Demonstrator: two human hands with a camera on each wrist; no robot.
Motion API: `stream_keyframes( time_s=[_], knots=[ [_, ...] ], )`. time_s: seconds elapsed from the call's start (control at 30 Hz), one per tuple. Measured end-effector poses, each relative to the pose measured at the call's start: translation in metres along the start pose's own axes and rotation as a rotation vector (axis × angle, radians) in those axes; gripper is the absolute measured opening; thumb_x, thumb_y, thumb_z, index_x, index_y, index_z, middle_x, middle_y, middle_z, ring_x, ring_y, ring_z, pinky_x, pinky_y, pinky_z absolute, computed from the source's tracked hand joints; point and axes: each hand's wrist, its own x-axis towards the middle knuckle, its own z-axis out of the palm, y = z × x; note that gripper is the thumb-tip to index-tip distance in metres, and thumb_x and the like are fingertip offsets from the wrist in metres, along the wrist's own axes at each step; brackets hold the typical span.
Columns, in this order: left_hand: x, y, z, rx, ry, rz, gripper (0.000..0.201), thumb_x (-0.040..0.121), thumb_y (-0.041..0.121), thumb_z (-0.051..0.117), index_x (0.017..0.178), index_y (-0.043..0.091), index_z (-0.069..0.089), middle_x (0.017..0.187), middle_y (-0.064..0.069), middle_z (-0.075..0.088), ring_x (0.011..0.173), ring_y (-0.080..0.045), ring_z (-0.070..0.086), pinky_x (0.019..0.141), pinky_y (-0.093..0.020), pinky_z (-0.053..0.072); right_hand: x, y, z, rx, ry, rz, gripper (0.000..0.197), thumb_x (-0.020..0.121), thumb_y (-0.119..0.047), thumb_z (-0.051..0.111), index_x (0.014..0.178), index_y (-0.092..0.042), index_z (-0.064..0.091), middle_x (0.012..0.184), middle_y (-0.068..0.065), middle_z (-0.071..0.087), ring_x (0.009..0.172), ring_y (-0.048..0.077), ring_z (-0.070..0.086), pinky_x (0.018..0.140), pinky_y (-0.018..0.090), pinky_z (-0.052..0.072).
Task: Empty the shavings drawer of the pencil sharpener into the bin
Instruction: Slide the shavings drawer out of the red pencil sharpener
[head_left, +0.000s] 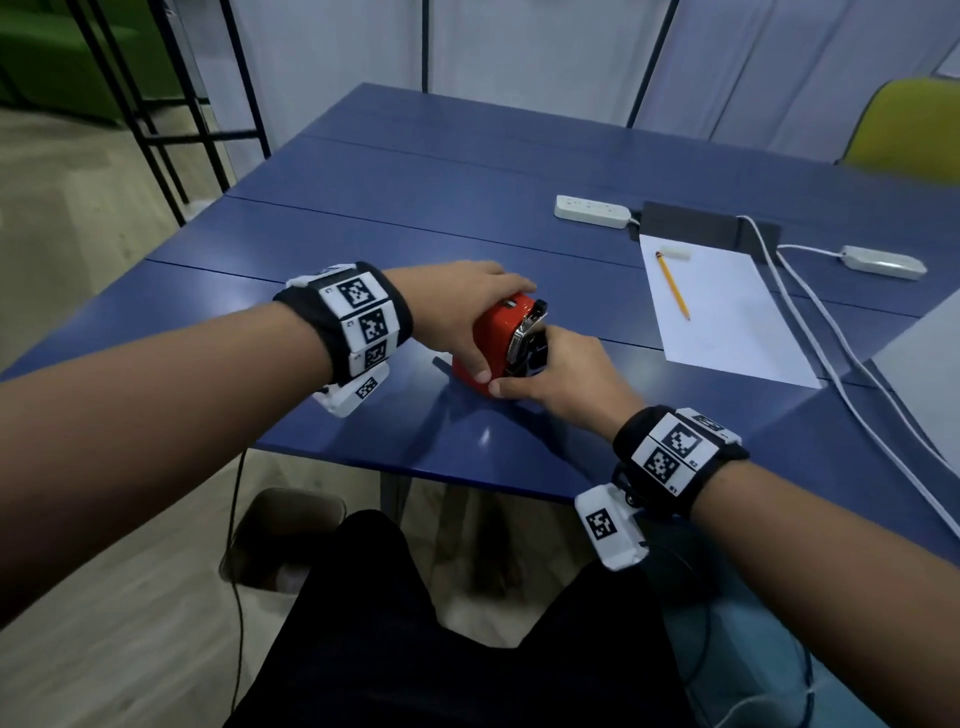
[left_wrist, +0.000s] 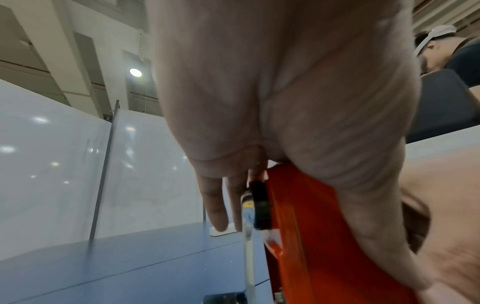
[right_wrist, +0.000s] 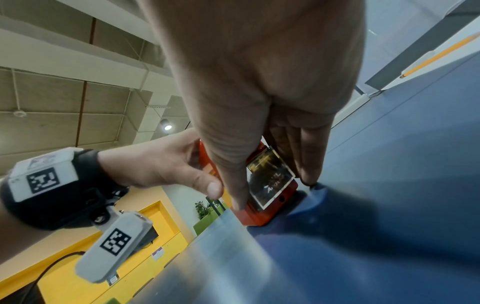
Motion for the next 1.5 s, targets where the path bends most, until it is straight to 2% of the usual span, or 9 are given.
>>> stream_keyframes(
  time_s=[0.17,0.3,0.53,0.67,0.73,1.0,1.23,1.37,1.5],
  knots=[
    [0.006,0.003,-0.001,0.011,0.036,-0.014,0.092,0.058,0.065,0.095,0.133,0.029,0.057,0.12,0.002,0.065,0.107,-0.025,0.065,0.094,-0.045,0.057,0.007,0.008,0.001,-0.025,-0.032,0.004,0.073,0.066,-0.049,0.095,0.127,-0.021,0.065,0.109,-0.004,0.072,0.096,0.016,0.067,0.075,0.025,0.048],
    [0.002,0.005,0.009,-0.02,0.131,-0.052,0.093,0.056,0.075,0.091,0.127,0.023,0.06,0.113,0.0,0.069,0.1,-0.026,0.067,0.09,-0.046,0.059,0.015,0.012,-0.01,-0.004,-0.118,-0.023,0.069,0.066,-0.04,0.097,0.126,-0.023,0.067,0.11,-0.004,0.077,0.101,0.016,0.072,0.094,0.034,0.057],
    [-0.028,-0.016,0.031,-0.303,0.195,-0.305,0.132,0.061,0.056,0.1,0.166,0.017,0.029,0.156,-0.011,0.056,0.14,-0.031,0.058,0.111,-0.039,0.046,0.017,0.014,-0.012,0.085,-0.138,-0.058,0.072,0.07,-0.03,0.098,0.133,-0.022,0.063,0.116,-0.006,0.076,0.1,0.012,0.074,0.099,0.035,0.057],
    [-0.059,-0.018,0.06,-0.234,0.331,-0.611,0.071,0.073,0.063,0.089,0.117,0.014,0.063,0.116,-0.008,0.071,0.112,-0.032,0.067,0.087,-0.04,0.052,0.015,0.019,-0.008,0.181,-0.135,-0.05,0.073,0.071,-0.023,0.098,0.134,-0.02,0.061,0.118,-0.006,0.076,0.098,0.011,0.077,0.101,0.038,0.058],
    [-0.066,-0.005,0.072,-0.305,0.3,-0.575,0.048,0.083,0.06,0.083,0.103,0.017,0.077,0.104,-0.004,0.08,0.105,-0.027,0.073,0.085,-0.035,0.056,0.014,0.019,-0.008,0.224,-0.136,-0.035,0.075,0.071,-0.018,0.098,0.136,-0.019,0.06,0.12,-0.004,0.075,0.099,0.012,0.078,0.102,0.04,0.058],
    [-0.052,0.016,0.089,-0.637,0.34,-0.389,0.04,0.097,0.046,0.075,0.133,0.028,0.076,0.123,0.006,0.08,0.113,-0.013,0.074,0.102,-0.035,0.058,0.005,0.017,-0.001,0.228,-0.088,-0.043,0.081,0.077,-0.024,0.094,0.146,-0.018,0.051,0.139,-0.004,0.066,0.107,0.012,0.074,0.101,0.036,0.057],
    [-0.038,0.018,0.095,-0.786,0.487,-0.424,0.04,0.093,0.034,0.083,0.129,0.018,0.078,0.117,0.004,0.081,0.098,-0.005,0.07,0.078,-0.008,0.047,0.001,0.016,0.001,0.231,-0.075,-0.045,0.078,0.081,-0.023,0.091,0.148,-0.018,0.05,0.141,-0.002,0.065,0.105,0.012,0.075,0.1,0.033,0.056],
    [-0.037,0.006,0.097,-0.767,0.5,-0.453,0.035,0.087,0.037,0.088,0.115,0.017,0.084,0.101,0.003,0.084,0.092,-0.008,0.077,0.084,-0.023,0.061,0.003,0.016,-0.005,0.25,-0.096,-0.034,0.075,0.082,-0.017,0.091,0.146,-0.017,0.052,0.134,-0.004,0.067,0.101,0.006,0.074,0.101,0.035,0.058],
    [-0.036,0.001,0.097,-0.704,0.465,-0.443,0.032,0.089,0.038,0.086,0.114,0.017,0.083,0.093,0.005,0.081,0.087,-0.008,0.075,0.07,-0.012,0.05,0.005,0.017,-0.007,0.241,-0.109,-0.035,0.072,0.083,-0.015,0.089,0.145,-0.017,0.053,0.133,-0.002,0.069,0.1,0.007,0.076,0.101,0.037,0.059]
  ],
)
